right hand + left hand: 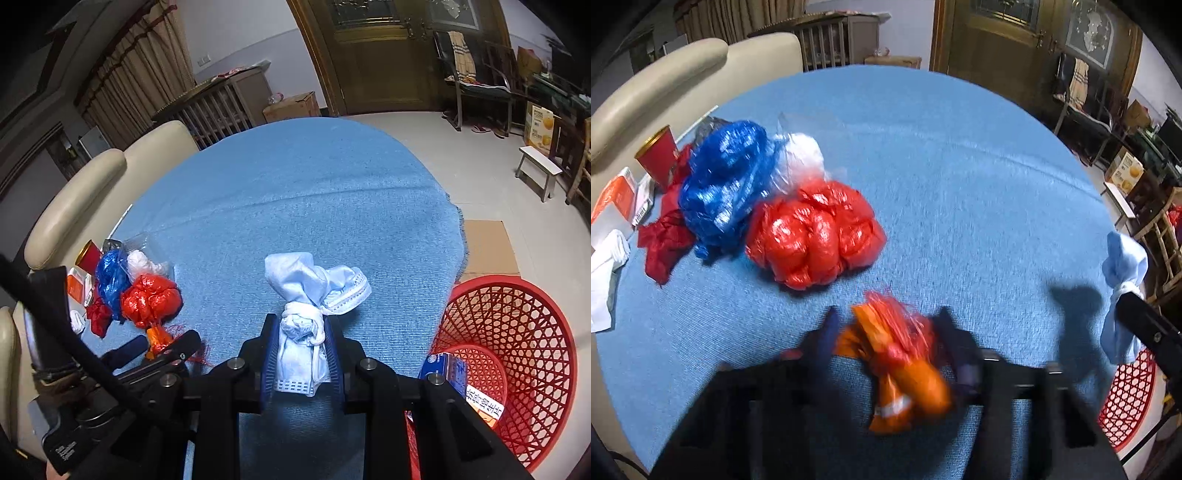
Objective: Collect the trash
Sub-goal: 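Grasp the orange wrapper with the left gripper while the right grasps the white mask, then carry the wrapper and mask to the wastebasket and release both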
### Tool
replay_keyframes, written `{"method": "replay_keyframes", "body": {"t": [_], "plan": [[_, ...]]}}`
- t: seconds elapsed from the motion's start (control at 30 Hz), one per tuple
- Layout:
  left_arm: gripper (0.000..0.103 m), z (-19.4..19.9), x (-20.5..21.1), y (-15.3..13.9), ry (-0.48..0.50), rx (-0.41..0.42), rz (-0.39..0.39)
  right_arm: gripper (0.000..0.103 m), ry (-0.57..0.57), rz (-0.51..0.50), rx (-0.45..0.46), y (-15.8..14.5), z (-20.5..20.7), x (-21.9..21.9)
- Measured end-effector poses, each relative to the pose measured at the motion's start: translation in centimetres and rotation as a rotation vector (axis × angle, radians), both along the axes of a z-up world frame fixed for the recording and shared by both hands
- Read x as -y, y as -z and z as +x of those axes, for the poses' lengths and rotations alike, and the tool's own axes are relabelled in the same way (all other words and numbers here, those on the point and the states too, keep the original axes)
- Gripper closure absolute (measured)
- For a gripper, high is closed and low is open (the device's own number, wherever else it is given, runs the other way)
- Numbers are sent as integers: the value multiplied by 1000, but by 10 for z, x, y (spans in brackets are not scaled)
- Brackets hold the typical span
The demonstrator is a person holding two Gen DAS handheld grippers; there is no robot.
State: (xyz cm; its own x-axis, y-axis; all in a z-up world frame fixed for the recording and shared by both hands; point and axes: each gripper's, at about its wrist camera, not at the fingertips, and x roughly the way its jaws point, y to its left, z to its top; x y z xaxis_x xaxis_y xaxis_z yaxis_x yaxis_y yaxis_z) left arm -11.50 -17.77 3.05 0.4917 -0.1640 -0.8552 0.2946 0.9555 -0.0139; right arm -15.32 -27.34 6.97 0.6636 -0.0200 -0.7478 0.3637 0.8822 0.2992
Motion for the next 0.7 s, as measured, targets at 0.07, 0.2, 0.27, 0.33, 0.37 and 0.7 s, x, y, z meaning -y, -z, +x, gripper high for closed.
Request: {"method": "replay_keyframes", "body": {"t": [0.07,0.2,0.27,0.33,0.37,0.7], "plan": [[66,0,-1,0,12,-1,-5,76,-1,1,0,0,-1,0],[70,-4,-4,-4,29,0,-23,76,-3,2,-1,0,-4,-1],[70,-5,-6,-8,35,6,-30,76,-7,-1,0,-2,-5,-2],[71,-8,-6,-13,41,16,-36,76,-10,-4,3,-3,-6,-4],[71,-8,-8,-16,43,21,-39,76,-10,-6,4,-4,-6,-4],[71,-10,-26,-37,53,71,-62,76,-2,-13,23,-11,-15,-7]]}}
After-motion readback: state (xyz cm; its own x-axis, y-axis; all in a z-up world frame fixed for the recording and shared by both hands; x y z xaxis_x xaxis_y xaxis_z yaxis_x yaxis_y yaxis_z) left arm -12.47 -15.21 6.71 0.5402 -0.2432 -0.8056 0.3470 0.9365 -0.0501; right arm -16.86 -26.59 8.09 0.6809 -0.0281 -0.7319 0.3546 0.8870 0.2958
